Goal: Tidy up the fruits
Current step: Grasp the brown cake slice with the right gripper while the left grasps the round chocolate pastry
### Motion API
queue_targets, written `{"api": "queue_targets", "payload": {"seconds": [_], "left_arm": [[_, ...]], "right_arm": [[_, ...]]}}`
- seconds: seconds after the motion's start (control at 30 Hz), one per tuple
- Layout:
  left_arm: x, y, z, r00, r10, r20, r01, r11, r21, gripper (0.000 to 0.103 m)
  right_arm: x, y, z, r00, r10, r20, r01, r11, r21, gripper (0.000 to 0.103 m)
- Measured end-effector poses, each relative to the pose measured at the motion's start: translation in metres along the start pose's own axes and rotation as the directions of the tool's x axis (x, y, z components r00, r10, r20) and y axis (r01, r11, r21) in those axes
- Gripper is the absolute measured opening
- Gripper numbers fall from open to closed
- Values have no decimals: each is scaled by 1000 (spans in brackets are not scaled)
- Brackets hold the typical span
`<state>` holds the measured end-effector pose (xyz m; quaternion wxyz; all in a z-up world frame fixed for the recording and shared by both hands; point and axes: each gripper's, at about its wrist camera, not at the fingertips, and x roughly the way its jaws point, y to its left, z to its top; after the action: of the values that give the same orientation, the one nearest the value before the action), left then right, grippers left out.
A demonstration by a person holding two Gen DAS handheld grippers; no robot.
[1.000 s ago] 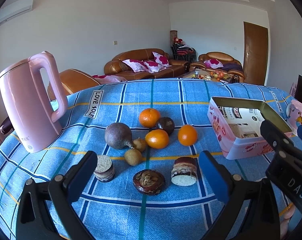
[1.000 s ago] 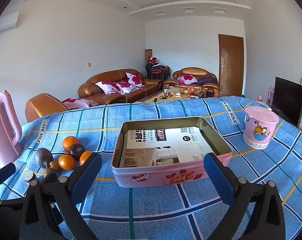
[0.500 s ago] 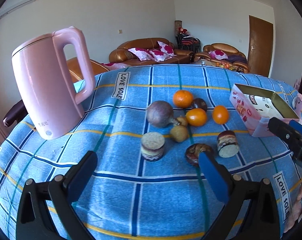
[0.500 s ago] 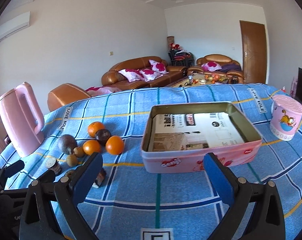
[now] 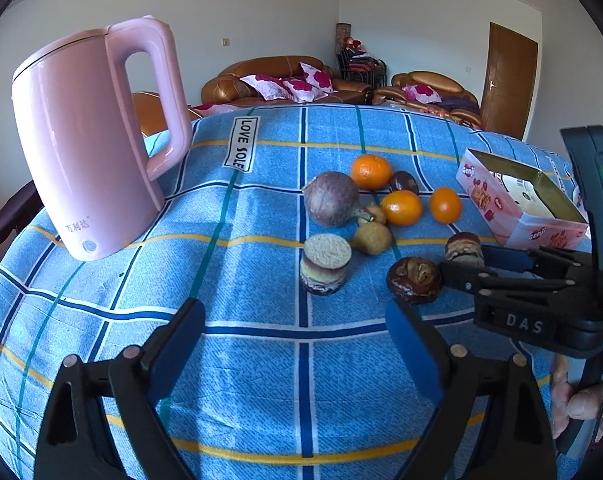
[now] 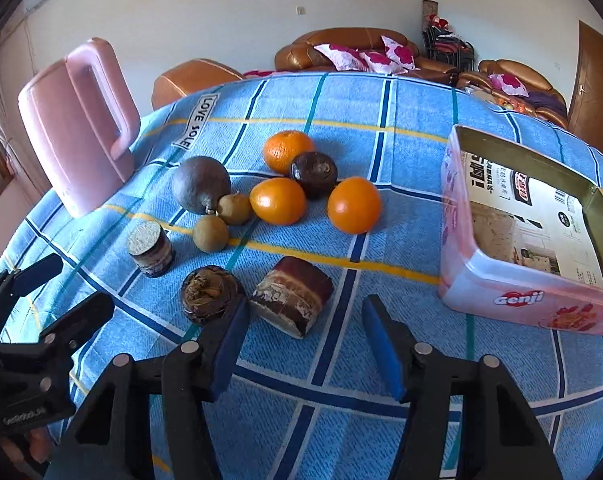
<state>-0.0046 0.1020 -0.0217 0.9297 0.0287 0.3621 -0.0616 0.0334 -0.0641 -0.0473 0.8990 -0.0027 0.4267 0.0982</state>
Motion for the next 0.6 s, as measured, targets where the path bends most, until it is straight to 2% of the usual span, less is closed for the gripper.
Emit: {"api": "queue_targets", "payload": {"seconds": [0.1,0.17,0.33,0.4,0.5,0.6], "left_arm": [[3,-5,1,1000,-24,-10,24,1000,7,94],[4,-9,2,999,-46,-20,46,999,4,89],[8,-27,7,994,-105,-41,105,994,7,85],[10,-37,10,994,-106,-40,107,994,25,84],[17,-50,15,991,-120,-53,122,992,28,81],[29,-61,19,988,-126,-86,128,992,17,71]], "right_arm": [[5,2,5,1000,-7,-10,7,999,-31,58],[4,4,5,1000,-4,-11,3,999,-54,45],[-3,-2,1,999,49,4,-48,998,-44,45],[-15,-10,-2,996,74,49,-73,997,-24,45],[-37,-21,-8,989,51,138,-48,999,-25,45],[-54,-30,-15,979,12,203,-6,1000,-29,45]]}}
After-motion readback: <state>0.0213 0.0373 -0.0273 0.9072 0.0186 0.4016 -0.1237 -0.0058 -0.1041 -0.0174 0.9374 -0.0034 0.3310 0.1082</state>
